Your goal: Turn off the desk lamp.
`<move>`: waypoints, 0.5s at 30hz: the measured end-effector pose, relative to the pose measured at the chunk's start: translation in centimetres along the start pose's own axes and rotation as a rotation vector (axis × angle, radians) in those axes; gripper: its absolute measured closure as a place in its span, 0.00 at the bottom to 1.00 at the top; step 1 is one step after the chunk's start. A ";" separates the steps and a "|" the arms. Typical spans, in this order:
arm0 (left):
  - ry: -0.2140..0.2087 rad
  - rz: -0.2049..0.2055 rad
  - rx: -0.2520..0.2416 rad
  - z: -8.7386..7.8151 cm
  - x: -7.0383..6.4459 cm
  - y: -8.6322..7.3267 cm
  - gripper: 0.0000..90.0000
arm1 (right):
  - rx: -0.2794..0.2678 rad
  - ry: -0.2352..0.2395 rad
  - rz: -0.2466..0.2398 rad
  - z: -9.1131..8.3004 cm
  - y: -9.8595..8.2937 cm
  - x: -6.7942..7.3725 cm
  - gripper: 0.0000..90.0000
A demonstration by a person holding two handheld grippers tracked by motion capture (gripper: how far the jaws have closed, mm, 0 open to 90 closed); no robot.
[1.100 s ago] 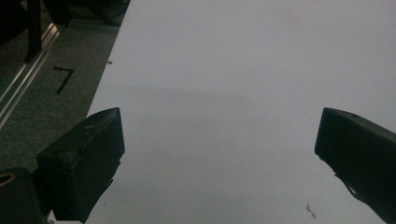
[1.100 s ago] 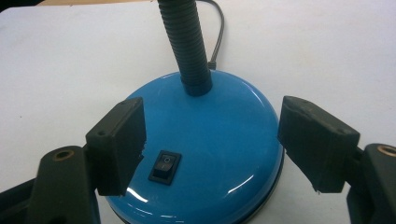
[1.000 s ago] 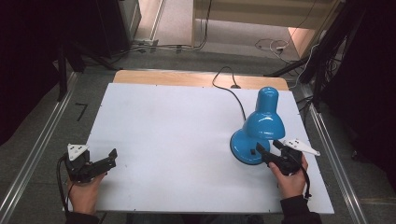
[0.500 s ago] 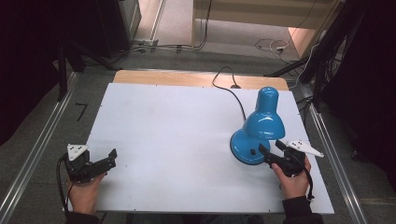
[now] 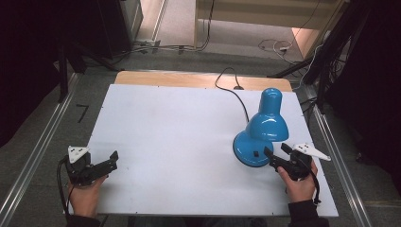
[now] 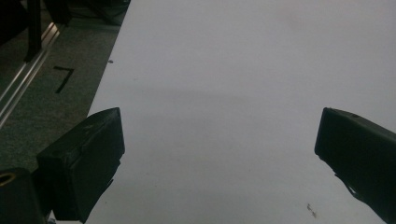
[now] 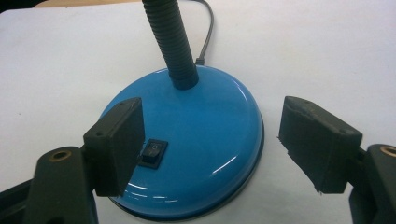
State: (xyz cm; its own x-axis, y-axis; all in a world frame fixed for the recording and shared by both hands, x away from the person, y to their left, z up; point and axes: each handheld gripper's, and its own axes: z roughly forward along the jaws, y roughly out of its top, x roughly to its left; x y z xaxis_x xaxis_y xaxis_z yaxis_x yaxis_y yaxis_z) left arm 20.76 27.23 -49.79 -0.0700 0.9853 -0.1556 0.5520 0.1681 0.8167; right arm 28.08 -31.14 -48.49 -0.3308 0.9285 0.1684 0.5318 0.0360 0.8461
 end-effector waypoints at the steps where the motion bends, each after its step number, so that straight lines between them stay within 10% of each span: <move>1: 0.000 0.001 0.001 0.0 0.0 0.0 0.02 | 0.001 -0.001 -0.004 -0.1 0.0 -0.1 0.24; 15: 0.000 -0.002 0.000 0.1 -0.1 0.0 0.02 | 0.010 -0.008 0.001 -0.7 -0.4 -0.7 0.23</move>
State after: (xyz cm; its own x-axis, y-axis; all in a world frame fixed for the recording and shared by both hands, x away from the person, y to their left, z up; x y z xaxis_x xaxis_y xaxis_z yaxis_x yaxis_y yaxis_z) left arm 20.79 27.17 -49.84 -0.0712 0.9849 -0.1576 0.5515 0.1705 0.8165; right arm 27.59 -32.03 -48.56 -0.3245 0.9314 0.1650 0.5394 0.0390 0.8411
